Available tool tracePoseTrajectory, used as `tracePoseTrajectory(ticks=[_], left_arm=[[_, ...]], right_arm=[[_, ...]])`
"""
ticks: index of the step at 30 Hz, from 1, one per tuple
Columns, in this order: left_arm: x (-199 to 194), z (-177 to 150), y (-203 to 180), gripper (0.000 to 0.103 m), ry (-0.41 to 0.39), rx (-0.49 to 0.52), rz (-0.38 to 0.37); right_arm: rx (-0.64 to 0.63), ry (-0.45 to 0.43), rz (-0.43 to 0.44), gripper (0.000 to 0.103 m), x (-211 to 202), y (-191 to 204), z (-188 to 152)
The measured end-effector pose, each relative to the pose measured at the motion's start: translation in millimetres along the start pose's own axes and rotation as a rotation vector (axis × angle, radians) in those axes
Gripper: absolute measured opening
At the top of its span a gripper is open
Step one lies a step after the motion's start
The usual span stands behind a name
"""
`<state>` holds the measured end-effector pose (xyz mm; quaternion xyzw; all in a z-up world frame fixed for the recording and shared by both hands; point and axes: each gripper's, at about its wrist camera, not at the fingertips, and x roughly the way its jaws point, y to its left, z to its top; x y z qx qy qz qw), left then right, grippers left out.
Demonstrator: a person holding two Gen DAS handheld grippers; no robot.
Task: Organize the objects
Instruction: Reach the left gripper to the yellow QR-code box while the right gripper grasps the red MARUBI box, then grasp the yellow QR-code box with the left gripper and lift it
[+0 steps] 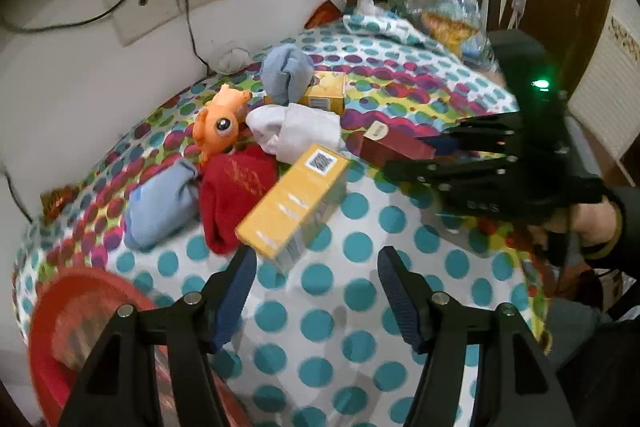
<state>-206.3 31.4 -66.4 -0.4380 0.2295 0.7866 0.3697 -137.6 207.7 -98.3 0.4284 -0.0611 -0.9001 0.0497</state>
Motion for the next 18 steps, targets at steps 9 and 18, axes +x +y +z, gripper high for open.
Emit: tracePoseTrajectory(ticks=[9,18], left_arm=[[19.6,34.1,8.6,0.065,0.073,0.085,0.030],[50.2,37.9,4.7,0.065,0.159,0.115,0.047]], right_arm=[[0.010,0.000,0.013,0.028,-0.3,-1.8,0.0],[0.021,-0.001,0.024,0.028,-0.6,-1.9,0.1]])
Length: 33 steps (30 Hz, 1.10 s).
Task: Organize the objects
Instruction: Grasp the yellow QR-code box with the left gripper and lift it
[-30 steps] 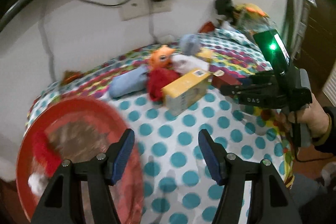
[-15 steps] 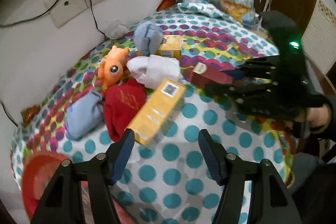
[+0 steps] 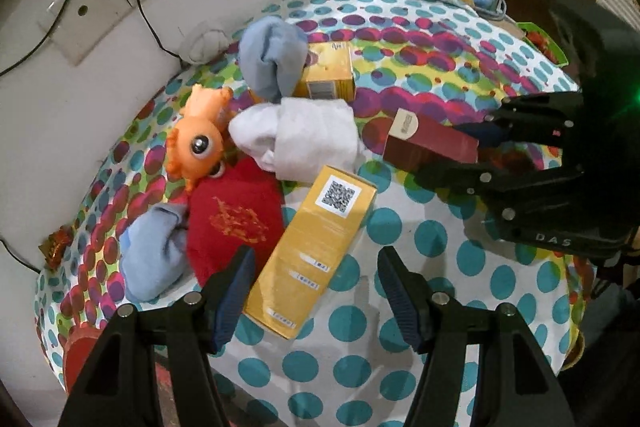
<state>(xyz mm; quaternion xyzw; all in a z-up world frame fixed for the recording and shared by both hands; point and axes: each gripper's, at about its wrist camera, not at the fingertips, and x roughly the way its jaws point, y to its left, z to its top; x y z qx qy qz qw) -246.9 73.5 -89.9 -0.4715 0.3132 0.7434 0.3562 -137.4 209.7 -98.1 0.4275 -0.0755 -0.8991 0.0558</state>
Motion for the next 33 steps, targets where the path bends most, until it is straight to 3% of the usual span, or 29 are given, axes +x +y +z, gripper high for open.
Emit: tracePoseTrajectory(ticks=[11,14,23,33], left_arm=[[14.3,-6.7,-12.0,0.063,-0.007,-0.085,0.011],[16.9,-12.8,-20.1,0.031,-0.014,-0.090,0.048],[8.6,-29.5,-17.8,0.030,-0.091,-0.304,0.032],[-19.4,-52.3,-34.9,0.030,-0.162,-0.451,0.189]], right_arm=[[0.005,-0.001,0.004,0.028,0.3,0.5,0.0],[0.007,-0.001,0.006,0.028,0.1,0.8,0.0],[0.009,-0.003,0.007,0.028,-0.3,0.1,0.0],[-0.006,0.000,-0.016,0.028,-0.3,1.6,0.1]])
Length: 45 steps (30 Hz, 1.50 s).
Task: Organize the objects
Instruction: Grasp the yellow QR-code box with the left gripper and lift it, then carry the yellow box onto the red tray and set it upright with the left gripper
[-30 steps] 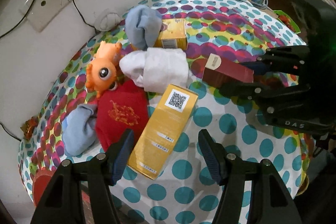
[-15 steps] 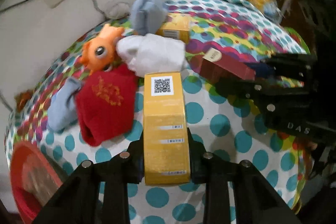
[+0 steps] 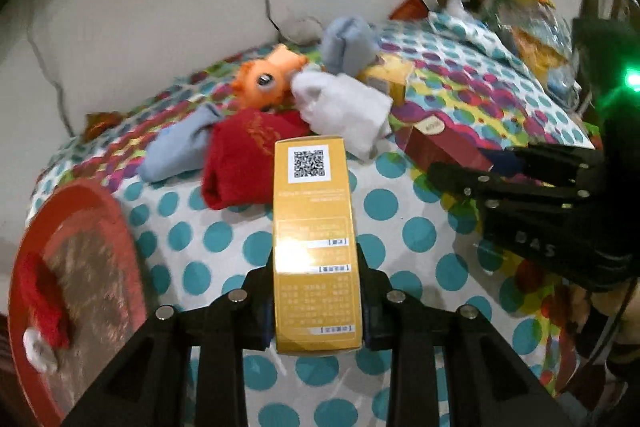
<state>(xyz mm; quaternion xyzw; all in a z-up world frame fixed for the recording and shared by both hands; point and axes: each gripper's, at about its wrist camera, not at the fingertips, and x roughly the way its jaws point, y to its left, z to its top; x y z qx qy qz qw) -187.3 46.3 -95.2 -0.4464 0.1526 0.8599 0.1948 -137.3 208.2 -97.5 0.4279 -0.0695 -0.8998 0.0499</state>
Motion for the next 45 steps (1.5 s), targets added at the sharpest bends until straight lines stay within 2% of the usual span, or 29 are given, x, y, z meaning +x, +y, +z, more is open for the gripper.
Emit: tracePoseTrajectory(ticks=[9,27,39,45], left_arm=[[-28.3,-18.3,20.7,0.030,-0.049,-0.174,0.055],[-71.7,-59.2,89.1,0.030,-0.064,-0.316,0.145],[-91.0,-91.1,156.0,0.030,-0.066,-0.465,0.233],[-93.1,-106.7,189.5,0.030,-0.050,-0.510,0.288]], right_arm=[[-0.009,0.001,-0.013,0.028,-0.3,3.1,0.0],[-0.007,0.001,-0.014,0.028,-0.7,3.7,0.0],[-0.007,0.001,-0.016,0.028,-0.4,4.4,-0.6],[-0.006,0.000,-0.015,0.028,-0.4,4.2,-0.8]])
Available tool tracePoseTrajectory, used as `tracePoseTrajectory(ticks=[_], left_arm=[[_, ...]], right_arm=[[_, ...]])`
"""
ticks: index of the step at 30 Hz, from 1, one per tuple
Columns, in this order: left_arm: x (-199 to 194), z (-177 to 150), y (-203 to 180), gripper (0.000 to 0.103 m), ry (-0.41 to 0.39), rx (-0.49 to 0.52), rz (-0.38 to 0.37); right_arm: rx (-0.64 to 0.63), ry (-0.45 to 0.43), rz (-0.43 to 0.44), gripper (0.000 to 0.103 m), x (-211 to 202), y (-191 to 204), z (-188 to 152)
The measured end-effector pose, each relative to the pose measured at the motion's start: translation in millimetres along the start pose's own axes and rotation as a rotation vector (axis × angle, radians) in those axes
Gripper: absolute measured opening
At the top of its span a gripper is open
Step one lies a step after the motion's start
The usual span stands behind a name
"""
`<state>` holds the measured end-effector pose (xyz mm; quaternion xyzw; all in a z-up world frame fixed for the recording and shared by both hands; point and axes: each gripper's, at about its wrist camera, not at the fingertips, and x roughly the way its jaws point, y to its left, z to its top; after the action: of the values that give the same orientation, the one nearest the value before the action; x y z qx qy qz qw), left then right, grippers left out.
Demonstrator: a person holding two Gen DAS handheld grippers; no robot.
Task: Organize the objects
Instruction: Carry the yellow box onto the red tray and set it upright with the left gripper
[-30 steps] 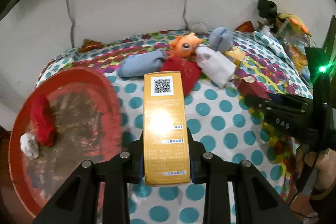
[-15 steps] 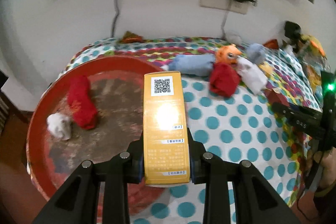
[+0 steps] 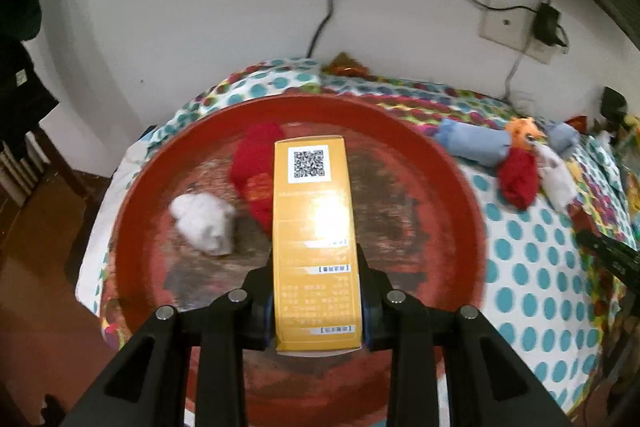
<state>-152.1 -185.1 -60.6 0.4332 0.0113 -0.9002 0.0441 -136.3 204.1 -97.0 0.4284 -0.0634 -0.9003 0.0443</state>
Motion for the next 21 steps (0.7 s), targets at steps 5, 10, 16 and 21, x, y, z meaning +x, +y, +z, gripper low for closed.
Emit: tracePoseTrajectory(ticks=[5,10,16,21], left_arm=[[12.4,1.1,27.3,0.030,0.020,-0.044,0.006],[18.1,2.2,51.2,0.031,0.020,-0.059,0.057],[19.5,5.2,77.0,0.030,0.002,-0.071,0.103],[25.3,11.4,97.1,0.030,0.012,-0.108,0.124]], right_arm=[[-0.001,0.000,-0.002,0.028,0.1,-0.2,-0.1],[-0.002,0.000,-0.003,0.028,0.0,-0.3,-0.3],[-0.002,0.000,-0.004,0.028,0.2,-0.5,-0.2],[-0.003,0.000,-0.005,0.028,0.3,-0.6,0.0]])
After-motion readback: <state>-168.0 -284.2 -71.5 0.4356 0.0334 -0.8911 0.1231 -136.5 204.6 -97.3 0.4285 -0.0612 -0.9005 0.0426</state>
